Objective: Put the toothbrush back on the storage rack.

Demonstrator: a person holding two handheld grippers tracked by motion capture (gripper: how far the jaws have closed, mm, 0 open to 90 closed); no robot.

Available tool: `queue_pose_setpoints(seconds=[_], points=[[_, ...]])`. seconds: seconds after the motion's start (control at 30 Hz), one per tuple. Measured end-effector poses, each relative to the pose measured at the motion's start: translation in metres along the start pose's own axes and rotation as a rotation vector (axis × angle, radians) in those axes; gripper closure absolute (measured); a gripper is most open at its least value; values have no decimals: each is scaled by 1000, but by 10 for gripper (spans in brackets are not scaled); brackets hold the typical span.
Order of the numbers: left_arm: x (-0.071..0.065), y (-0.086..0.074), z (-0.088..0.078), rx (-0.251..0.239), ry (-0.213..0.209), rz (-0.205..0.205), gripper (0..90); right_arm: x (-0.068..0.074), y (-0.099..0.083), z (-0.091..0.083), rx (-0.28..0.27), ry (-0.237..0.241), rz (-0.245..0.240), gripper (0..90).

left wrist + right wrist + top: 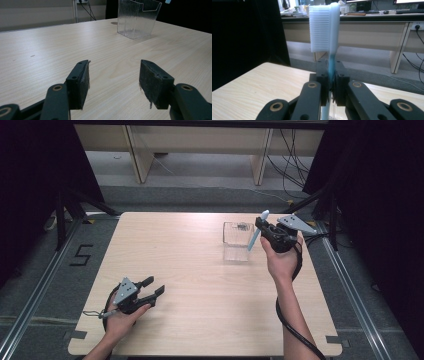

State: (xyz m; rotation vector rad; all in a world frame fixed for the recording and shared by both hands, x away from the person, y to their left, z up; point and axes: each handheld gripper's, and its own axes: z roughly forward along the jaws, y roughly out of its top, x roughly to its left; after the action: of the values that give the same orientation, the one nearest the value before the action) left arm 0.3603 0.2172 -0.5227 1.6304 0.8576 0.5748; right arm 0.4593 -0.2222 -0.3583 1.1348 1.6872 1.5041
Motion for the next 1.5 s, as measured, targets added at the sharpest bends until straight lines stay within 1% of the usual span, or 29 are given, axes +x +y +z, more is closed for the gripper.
queue_pose_setpoints(seconds=[0.03, 0.07, 0.1, 0.13, 0.17, 0.23, 0.3, 0.33, 0.4, 0.43, 0.47, 0.53, 0.63, 0.67, 0.7, 0.73, 0.8, 0.83, 0.87, 0.9, 0.93, 1.0, 1.1, 1.2, 1.23, 1.33, 1.37, 1.4, 1.5], points=[[0, 0, 0, -1, 0, 0, 410, 0, 1, 0, -2, -2, 8, 855], [0, 0, 0, 0, 0, -1, 409, -1, 1, 0, -7, -5, -5, 855], [0, 0, 0, 0, 0, -1, 410, 0, 2, 0, -2, -11, 4, 855], [0, 0, 0, 0, 0, -1, 410, -1, 3, 1, -11, -13, -5, 855], [0, 0, 0, 0, 0, -2, 410, -1, 3, 2, -17, -14, 1, 855], [0, 0, 0, -1, -2, -3, 410, -2, 5, 2, -21, -19, -2, 855], [0, 0, 0, -1, -2, -3, 410, -1, 6, 3, -27, -21, 16, 855], [0, 0, 0, -1, -2, -3, 410, -2, 6, 4, -26, -22, 2, 855], [0, 0, 0, 0, -1, -2, 410, -3, 7, 5, -38, -25, -1, 855], [0, 0, 0, 0, -1, -2, 410, -3, 7, 5, -30, -33, 3, 854], [0, 0, 0, 0, -2, -2, 410, -4, 7, 5, -30, -28, 3, 854], [0, 0, 0, 0, -1, -2, 410, -5, 7, 7, -43, -34, 5, 855], [0, 0, 0, 1, -2, -2, 410, -7, 8, 7, -39, -40, 14, 854], [0, 0, 0, 1, -1, -2, 410, -8, 8, 7, -47, -45, 9, 854], [0, 0, 0, 0, -1, -2, 411, -9, 9, 7, -44, -51, 9, 854], [0, 0, 0, -1, -1, -3, 411, -10, 9, 7, -43, -48, 15, 854], [0, 0, 0, -1, -1, -3, 411, -12, 9, 8, -46, -51, 8, 854], [0, 0, 0, 1, -1, -3, 411, -12, 9, 8, -40, -58, 16, 854], [0, 0, 0, 0, -1, -3, 410, -12, 8, 10, -49, -52, 14, 854], [0, 0, 0, -1, -2, -5, 410, -12, 8, 10, -46, -59, 21, 854], [0, 0, 0, 1, -2, -4, 410, -13, 7, 11, -49, -60, 12, 854], [0, 0, 0, 0, -2, -4, 410, -14, 7, 11, -39, -66, 14, 854], [0, 0, 0, -1, -4, -6, 410, -15, 6, 13, -43, -79, 14, 854], [0, 0, 0, -1, -4, -8, 410, -17, 6, 14, -40, -77, 15, 853], [0, 0, 0, -1, -4, -8, 410, -16, 6, 14, -37, -84, 25, 854], [0, 0, 0, -1, -5, -8, 410, -17, 6, 15, -38, -78, 23, 853], [0, 0, 0, -1, -5, -8, 410, -18, 6, 15, -39, -80, 12, 853], [-1, 0, 0, -1, -5, -9, 410, -18, 5, 16, -44, -82, 15, 854], [-1, 0, 0, -1, -5, -10, 410, -18, 5, 16, -33, -82, 19, 853]])
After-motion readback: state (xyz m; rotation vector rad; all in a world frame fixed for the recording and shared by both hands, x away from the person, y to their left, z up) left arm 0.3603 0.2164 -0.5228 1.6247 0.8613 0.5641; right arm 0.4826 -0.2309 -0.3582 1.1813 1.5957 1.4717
